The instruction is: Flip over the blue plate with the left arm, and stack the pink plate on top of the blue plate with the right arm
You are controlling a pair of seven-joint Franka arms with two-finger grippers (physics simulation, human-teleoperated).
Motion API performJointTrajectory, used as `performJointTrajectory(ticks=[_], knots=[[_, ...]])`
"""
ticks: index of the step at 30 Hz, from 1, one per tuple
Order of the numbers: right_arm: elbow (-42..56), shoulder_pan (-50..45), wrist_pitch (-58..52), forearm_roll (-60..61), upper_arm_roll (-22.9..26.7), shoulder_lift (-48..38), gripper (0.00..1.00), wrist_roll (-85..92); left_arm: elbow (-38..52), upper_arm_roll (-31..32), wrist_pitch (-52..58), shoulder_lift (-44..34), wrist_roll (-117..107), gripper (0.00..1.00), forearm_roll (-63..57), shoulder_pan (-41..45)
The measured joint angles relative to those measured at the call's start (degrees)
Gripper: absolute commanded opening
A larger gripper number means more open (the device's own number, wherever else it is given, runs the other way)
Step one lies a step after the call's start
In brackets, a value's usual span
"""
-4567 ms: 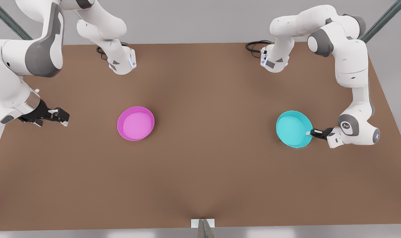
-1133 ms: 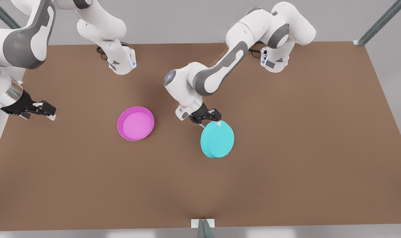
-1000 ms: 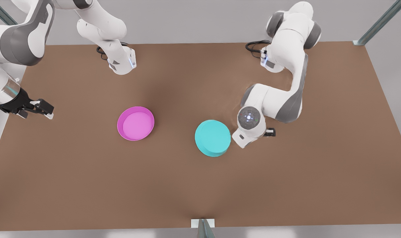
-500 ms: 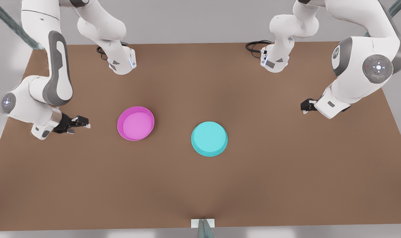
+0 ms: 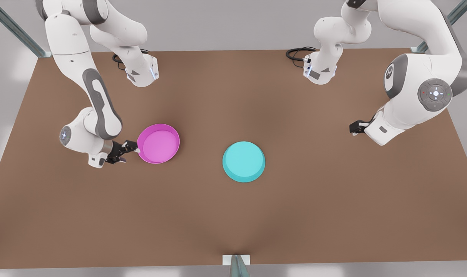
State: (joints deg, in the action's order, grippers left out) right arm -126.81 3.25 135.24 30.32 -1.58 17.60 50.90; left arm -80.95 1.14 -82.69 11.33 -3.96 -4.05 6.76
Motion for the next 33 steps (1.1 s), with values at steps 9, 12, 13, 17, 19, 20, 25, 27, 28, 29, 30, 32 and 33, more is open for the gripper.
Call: performJointTrajectory(ticks=[9,12,13,17,19,20,25,27,28,29,30,32,33], knots=[[0.5,-0.9,1.3,3.5,-0.1,4.2,0.94,7.7,0.1,0.0,-0.3,0.5,0.0,1.00,0.0,0.0],[-0.8,-2.1,2.1,3.8,-0.2,4.5,0.93,10.3,0.3,0.0,0.0,0.7,-0.4,1.00,0.0,0.0],[-2.2,-2.1,2.7,3.8,-0.2,4.0,0.93,11.1,0.1,0.0,0.0,0.9,-0.4,1.00,0.0,0.0],[-4.5,-1.3,4.4,3.9,-0.3,3.7,0.87,13.8,0.0,0.0,-0.2,1.2,-0.4,1.00,0.0,0.0],[-4.6,-1.4,4.5,4.0,-0.3,3.3,0.80,13.8,0.0,0.0,-0.4,1.2,-0.4,1.00,0.0,0.0],[-4.6,-1.5,4.5,4.0,-0.3,3.4,0.76,13.8,0.0,0.1,-0.5,1.2,-0.4,1.00,0.0,0.0],[-4.4,-1.7,4.4,4.0,-0.3,3.4,0.52,13.9,0.0,0.1,-0.5,1.6,-0.4,1.00,0.0,0.0],[-4.3,-2.0,4.4,5.3,-0.3,4.0,0.52,13.8,0.0,0.1,-0.5,1.6,-0.3,1.00,0.0,0.0],[-4.3,-2.0,4.3,5.5,-0.3,4.0,0.52,13.7,0.0,0.0,-0.4,1.6,-0.3,1.00,0.0,0.1],[-4.3,-2.0,4.3,5.6,-0.3,4.1,0.52,13.5,0.1,0.0,-0.4,1.6,-0.3,1.00,0.0,0.0],[-4.3,-2.1,4.3,5.6,-0.3,4.2,0.52,13.6,0.0,0.1,-0.4,1.6,-0.3,1.00,0.0,0.0],[-4.3,-2.1,4.3,5.6,-0.3,4.3,0.52,13.5,0.0,0.0,-0.4,1.6,-0.4,1.00,0.0,0.1],[-4.2,-2.2,4.3,5.6,-0.3,4.5,0.52,13.5,0.0,0.0,-0.4,1.6,-0.4,1.00,0.0,0.0]])
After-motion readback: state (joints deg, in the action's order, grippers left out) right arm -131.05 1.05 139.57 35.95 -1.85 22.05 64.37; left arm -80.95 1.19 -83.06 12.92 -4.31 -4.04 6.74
